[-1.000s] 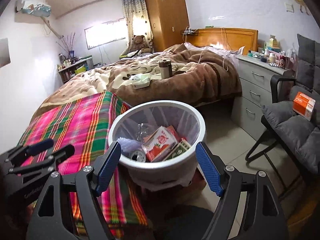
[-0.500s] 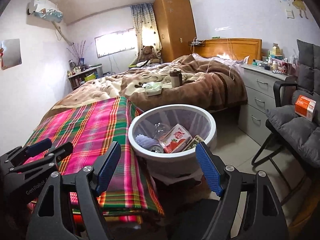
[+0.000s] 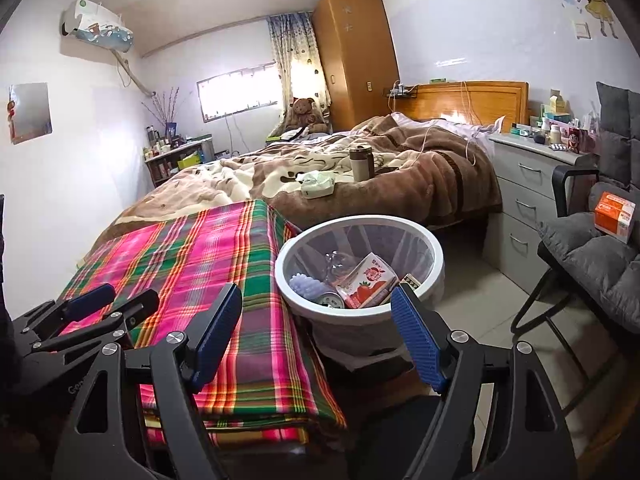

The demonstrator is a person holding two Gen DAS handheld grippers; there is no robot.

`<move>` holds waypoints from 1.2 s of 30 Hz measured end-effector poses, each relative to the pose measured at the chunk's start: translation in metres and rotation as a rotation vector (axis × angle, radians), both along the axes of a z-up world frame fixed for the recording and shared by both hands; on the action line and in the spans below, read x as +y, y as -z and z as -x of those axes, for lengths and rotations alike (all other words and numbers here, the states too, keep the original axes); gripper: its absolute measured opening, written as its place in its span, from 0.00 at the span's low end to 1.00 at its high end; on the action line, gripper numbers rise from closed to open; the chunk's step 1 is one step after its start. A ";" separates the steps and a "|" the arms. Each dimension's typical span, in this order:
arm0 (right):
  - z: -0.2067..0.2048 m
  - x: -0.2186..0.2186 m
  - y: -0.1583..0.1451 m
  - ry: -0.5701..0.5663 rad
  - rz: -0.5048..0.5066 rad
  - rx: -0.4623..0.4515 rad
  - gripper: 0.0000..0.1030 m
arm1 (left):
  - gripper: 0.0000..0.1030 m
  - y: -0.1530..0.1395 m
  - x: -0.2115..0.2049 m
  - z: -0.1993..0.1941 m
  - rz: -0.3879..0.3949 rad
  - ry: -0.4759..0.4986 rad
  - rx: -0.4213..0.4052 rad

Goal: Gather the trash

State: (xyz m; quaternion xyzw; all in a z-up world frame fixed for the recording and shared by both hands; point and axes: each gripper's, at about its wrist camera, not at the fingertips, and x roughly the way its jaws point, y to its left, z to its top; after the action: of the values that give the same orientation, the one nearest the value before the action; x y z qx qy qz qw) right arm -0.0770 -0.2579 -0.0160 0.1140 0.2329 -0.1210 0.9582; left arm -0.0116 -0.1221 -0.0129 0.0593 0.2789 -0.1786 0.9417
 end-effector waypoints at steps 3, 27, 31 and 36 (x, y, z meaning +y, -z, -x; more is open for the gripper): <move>0.000 0.001 0.001 0.004 0.004 0.005 0.76 | 0.57 0.000 0.001 0.001 -0.004 -0.001 -0.003; 0.000 0.002 -0.001 0.008 0.004 0.021 0.76 | 0.57 -0.006 0.003 0.005 0.003 -0.003 -0.009; 0.000 0.003 -0.001 0.007 0.006 0.025 0.76 | 0.57 -0.006 0.003 0.006 0.005 -0.003 -0.011; 0.002 0.004 -0.003 0.008 0.004 0.023 0.76 | 0.57 -0.007 0.003 0.006 0.008 -0.006 -0.012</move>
State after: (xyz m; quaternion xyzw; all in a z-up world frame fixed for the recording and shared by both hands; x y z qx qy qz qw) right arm -0.0785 -0.2544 -0.0128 0.1115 0.2430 -0.1266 0.9553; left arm -0.0180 -0.1189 -0.0061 0.0559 0.2728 -0.1766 0.9441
